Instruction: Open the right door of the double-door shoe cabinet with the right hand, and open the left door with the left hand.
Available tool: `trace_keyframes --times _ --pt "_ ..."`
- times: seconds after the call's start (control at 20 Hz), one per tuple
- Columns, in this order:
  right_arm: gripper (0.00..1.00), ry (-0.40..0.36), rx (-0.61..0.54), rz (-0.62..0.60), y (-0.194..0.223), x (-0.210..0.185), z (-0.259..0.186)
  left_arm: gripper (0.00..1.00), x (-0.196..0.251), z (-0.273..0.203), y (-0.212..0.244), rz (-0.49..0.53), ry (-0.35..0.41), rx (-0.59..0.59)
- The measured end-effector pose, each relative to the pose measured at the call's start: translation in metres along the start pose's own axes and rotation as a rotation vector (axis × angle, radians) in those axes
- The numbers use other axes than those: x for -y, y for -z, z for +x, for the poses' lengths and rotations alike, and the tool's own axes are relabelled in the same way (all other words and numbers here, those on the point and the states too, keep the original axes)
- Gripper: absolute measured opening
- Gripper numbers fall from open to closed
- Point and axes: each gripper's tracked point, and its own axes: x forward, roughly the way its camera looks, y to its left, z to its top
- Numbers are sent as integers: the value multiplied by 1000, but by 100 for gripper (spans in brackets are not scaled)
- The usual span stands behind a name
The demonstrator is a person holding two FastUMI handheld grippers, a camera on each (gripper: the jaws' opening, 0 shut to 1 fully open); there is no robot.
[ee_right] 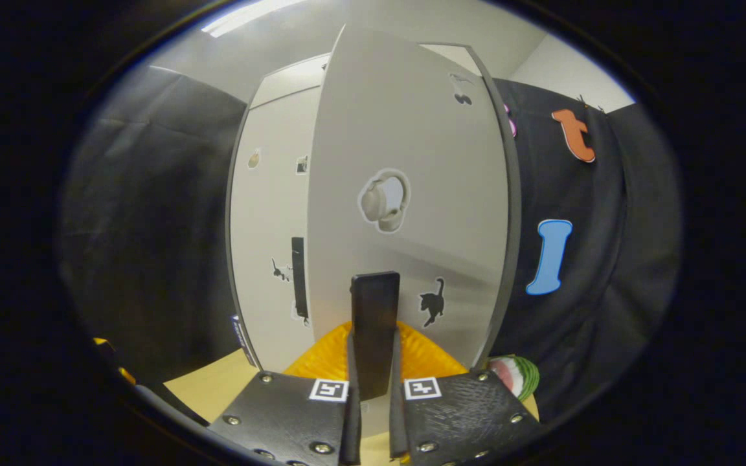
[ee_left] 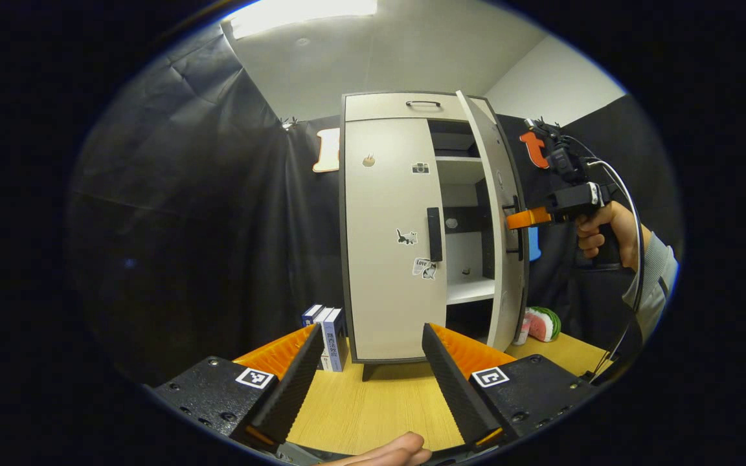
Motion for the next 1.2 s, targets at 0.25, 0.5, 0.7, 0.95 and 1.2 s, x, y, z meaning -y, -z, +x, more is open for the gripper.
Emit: trace_keyframes --times 0.25,0.5,0.7,0.95,1.2 --pt "17 17 8 -19 0 19 -20 95 4 -3 2 -17 14 6" --pt "17 52 10 -50 0 26 -24 96 4 0 12 -26 26 -15" --pt "17 88 12 -62 1 49 -43 95 -1 2 15 -38 30 -16" --pt "16 149 17 -76 0 74 -55 96 4 1 17 -24 44 -9" --pt "16 193 19 -95 3 100 -65 94 16 5 17 -19 71 -2"
